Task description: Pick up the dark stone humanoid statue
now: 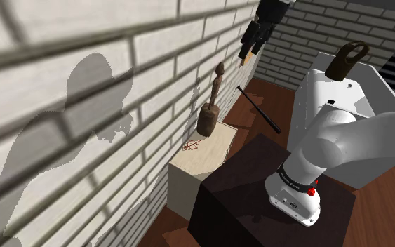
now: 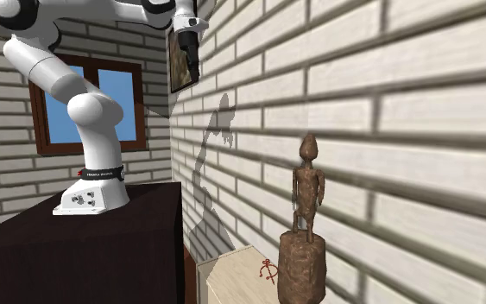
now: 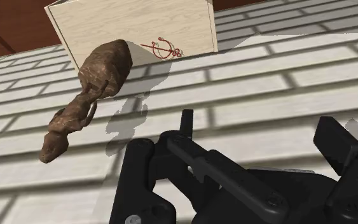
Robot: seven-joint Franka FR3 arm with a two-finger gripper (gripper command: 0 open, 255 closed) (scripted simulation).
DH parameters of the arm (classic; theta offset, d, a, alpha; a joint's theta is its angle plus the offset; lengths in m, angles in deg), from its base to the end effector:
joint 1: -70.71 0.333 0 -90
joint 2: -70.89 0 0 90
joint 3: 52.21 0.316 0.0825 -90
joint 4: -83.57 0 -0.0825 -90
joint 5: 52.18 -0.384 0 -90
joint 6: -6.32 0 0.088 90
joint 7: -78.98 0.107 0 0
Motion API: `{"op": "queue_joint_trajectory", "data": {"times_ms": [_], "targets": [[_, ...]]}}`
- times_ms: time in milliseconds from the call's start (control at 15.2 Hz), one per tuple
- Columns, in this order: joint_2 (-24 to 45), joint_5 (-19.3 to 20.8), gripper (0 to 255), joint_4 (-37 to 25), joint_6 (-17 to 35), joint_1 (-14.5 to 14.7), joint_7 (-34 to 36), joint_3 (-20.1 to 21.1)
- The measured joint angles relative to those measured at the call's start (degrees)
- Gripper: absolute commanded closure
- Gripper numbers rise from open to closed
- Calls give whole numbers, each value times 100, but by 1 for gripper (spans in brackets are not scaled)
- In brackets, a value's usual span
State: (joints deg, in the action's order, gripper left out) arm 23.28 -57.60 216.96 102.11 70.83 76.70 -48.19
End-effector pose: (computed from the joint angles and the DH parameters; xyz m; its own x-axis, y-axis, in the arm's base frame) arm 0.3031 0.0395 0.6266 0.9808 0.0877 0.1740 0.0953 -0.9948 -0.0356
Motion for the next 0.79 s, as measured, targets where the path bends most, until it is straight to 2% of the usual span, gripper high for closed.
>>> {"op": "queue_joint_trajectory", "data": {"times_ms": [198, 792], "targets": [[130, 14, 0, 58, 192, -86, 142, 41], [1731, 204, 0, -63, 1704, -729, 1321, 397]]}}
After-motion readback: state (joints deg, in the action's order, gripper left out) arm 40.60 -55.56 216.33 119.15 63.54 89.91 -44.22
